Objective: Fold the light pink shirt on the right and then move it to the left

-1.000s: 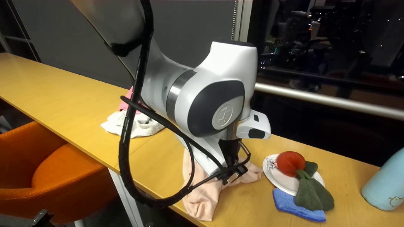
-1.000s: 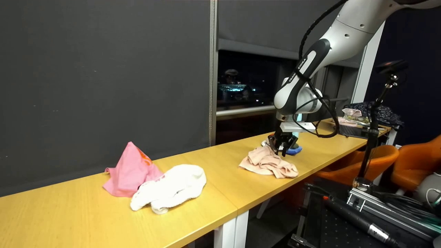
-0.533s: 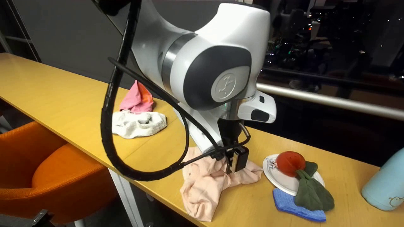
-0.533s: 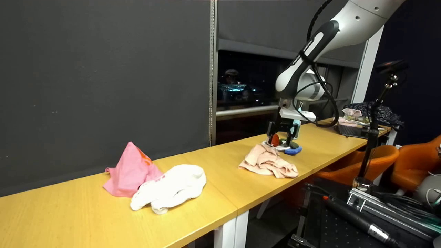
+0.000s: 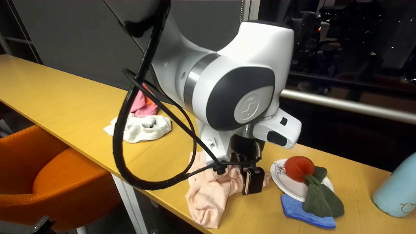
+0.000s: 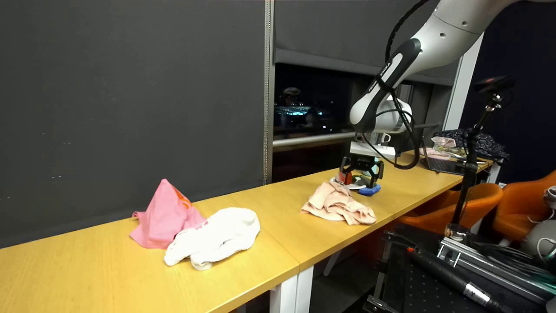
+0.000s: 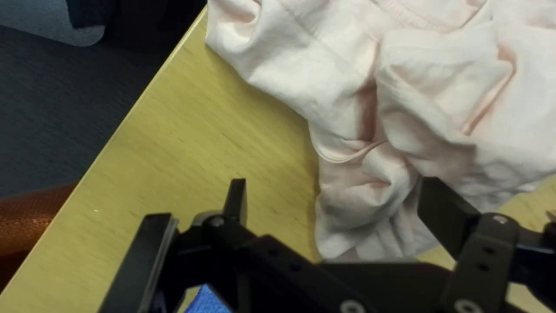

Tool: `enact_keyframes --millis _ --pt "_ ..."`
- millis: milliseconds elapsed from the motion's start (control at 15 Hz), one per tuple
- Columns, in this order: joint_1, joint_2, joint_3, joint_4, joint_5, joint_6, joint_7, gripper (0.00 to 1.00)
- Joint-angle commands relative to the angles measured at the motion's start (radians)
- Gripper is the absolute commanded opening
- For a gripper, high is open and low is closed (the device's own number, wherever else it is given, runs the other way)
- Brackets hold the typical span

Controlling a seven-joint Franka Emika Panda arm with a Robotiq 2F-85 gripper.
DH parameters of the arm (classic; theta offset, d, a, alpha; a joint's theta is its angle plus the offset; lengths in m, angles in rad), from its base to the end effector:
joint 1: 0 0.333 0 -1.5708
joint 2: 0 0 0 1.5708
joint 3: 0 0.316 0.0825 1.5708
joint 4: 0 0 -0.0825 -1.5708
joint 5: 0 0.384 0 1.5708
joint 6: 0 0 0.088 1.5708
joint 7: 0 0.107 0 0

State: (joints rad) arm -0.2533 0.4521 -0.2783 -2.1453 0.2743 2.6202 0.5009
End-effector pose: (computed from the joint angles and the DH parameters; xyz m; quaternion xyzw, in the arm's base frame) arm 0.4911 -0.2969 0.2004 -0.8141 0.5801 -0.0259 0.0106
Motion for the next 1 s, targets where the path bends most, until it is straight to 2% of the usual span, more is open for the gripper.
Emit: enact_keyframes --millis 0,333,667,933 --pt "0.025 0.108 -0.039 0.087 0.025 0.068 0.129 1.0" --pt "0.032 0.191 -0.019 0.205 0.039 0.12 0.226 1.0" --pt "0.035 0.256 0.021 0.306 0.045 0.09 0.282 1.0" --pt "0.028 0.286 0.061 0.328 0.05 0.056 0.287 1.0"
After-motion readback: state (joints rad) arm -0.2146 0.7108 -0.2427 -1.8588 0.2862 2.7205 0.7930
